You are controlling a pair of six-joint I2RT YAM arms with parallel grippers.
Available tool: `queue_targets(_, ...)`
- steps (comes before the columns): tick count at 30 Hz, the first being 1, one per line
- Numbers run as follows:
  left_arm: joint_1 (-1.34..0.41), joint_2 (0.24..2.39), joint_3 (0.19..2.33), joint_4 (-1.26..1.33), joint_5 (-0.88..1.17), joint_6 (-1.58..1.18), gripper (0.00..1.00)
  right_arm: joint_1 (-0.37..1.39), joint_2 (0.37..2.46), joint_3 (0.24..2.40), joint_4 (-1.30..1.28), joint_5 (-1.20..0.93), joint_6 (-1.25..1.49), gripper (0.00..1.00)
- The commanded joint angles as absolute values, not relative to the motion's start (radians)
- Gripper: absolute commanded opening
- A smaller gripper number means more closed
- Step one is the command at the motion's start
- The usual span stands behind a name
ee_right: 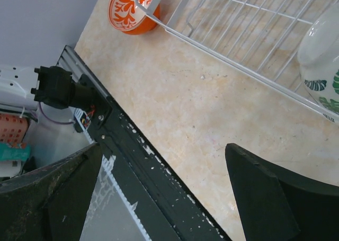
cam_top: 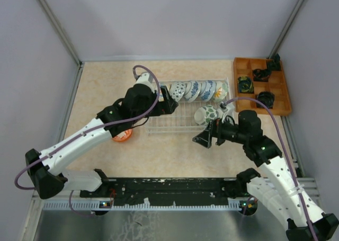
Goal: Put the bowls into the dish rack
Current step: Pick up the bowl from the center of the board.
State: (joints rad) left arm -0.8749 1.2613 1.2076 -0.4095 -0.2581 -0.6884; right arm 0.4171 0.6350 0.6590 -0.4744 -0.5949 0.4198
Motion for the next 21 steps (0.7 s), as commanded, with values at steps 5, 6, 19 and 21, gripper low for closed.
queue_targets(5,-0.88,1.248,1.258,-0.401,-0.237,-0.647,1.0,0.426,0.619,0.69,-0.474,-0.543,0.409,0.99)
queue_targets(6,-0.88,1.25,1.261,-0.396,-0.227,-0.635,1.0,0.426,0.622,0.691,-0.476,-0.537,0.409,0.99)
queue_targets(19,-0.876,1.223,1.345,-0.459,-0.175,-0.559,1.0,0.426,0.702,0.706,-0.385,-0.58,0.521,0.99)
queue_targets(21,-0.873,1.165,1.345,-0.505,-0.171,-0.553,1.0,0.429,0.718,0.69,-0.284,-0.627,0.6,0.99)
